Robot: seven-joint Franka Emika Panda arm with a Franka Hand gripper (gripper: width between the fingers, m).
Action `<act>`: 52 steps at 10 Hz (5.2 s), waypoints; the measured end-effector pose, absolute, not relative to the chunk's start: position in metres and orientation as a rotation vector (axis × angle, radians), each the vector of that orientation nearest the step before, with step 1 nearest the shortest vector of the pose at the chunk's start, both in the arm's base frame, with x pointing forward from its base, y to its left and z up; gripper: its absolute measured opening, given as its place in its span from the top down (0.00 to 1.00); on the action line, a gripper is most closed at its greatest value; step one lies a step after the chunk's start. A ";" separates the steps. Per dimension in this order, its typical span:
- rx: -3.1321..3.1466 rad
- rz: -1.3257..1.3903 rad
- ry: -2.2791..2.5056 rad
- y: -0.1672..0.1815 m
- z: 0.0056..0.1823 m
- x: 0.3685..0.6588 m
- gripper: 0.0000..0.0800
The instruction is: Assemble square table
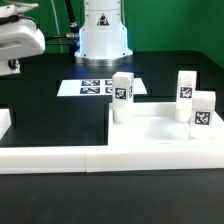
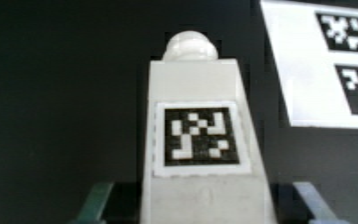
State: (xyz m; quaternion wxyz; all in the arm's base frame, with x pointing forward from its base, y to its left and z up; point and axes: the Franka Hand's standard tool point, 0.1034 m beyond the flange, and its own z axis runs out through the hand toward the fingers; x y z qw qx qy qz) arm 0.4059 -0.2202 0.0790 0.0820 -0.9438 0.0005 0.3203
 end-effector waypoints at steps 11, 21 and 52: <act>-3.124 -0.288 0.384 -0.069 0.138 0.563 0.64; -3.086 -0.668 0.365 -0.010 0.116 0.600 0.64; -3.094 -0.896 0.221 0.010 0.087 0.612 0.19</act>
Offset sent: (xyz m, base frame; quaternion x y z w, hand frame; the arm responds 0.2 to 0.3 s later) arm 0.0781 0.0655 0.0461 -0.0489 0.0903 0.0969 0.9900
